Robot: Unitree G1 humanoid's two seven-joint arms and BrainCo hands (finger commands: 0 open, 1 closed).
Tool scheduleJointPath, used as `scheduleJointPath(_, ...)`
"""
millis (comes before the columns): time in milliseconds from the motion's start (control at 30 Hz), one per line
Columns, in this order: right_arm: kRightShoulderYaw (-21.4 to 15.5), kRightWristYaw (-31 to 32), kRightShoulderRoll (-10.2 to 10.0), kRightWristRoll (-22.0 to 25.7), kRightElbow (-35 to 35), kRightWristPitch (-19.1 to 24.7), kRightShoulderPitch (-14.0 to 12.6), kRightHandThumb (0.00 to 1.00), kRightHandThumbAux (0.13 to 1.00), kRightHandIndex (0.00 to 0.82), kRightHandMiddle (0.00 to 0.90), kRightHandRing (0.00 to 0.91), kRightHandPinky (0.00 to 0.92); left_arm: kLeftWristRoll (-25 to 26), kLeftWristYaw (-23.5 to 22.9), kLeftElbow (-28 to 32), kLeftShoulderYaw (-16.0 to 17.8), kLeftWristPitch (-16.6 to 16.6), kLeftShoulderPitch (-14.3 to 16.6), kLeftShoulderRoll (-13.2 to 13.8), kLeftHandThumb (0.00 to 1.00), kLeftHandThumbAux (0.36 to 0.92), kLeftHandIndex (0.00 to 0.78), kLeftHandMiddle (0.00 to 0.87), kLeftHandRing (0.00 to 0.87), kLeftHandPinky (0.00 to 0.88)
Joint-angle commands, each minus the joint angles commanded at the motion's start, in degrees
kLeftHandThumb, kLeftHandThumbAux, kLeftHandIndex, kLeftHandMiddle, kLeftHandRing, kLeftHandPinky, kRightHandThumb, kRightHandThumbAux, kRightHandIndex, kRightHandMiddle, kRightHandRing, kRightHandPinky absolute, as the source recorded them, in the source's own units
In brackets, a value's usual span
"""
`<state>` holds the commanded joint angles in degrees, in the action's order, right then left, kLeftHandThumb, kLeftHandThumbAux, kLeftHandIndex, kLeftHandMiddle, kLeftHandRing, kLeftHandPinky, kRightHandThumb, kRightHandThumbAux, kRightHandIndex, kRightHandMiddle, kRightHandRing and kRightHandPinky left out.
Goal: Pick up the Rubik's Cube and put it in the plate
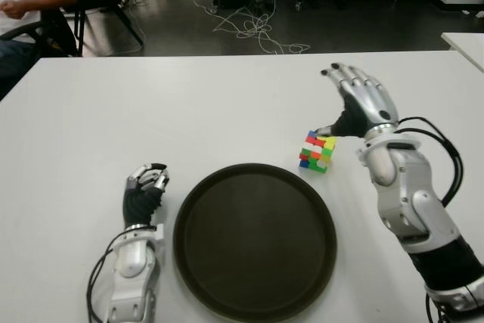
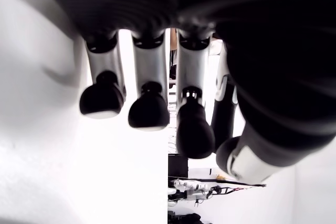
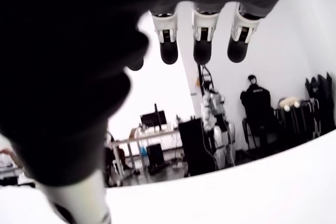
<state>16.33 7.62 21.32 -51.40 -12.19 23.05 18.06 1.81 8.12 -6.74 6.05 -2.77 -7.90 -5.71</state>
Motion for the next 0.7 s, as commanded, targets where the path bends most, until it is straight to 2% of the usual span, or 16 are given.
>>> scheduleJointPath(167,-0.3,0.2,-0.4,-0.6,-1.6,0.5,-0.4,0.000,0.879,0.048,0.053,0.051,0.064,0.1,0.0,0.4,0.0,0.0,-0.2,-0.2,0.710,0.705,0.444,0.794,0.823,0.825)
scheduleJointPath(400,-0.4,2.3,-0.7,-1.0,-2.9,1.9,-0.7,0.000,0.815,0.037,0.033,0.035,0.048,0.1,-0.2,-0.4,0.1,-0.9,0.1,0.0,0.712,0.704,0.445,0.794,0.821,0.823)
scheduleJointPath(533,-0.4,2.9,-1.0,-0.9,-3.0,2.4,-0.5,0.000,0.832,0.038,0.031,0.033,0.048,-0.1,-0.4,-1.0,0.1,-0.9,0.4,0.3,0.712,0.704,0.445,0.795,0.823,0.825)
scheduleJointPath(700,-0.5,3.1,-1.1,-0.6,-2.9,2.4,-0.6,0.000,0.808,0.039,0.029,0.026,0.037,-0.2,-1.2,-1.3,-0.2,-0.1,0.5,1.1,0.710,0.706,0.444,0.799,0.826,0.822)
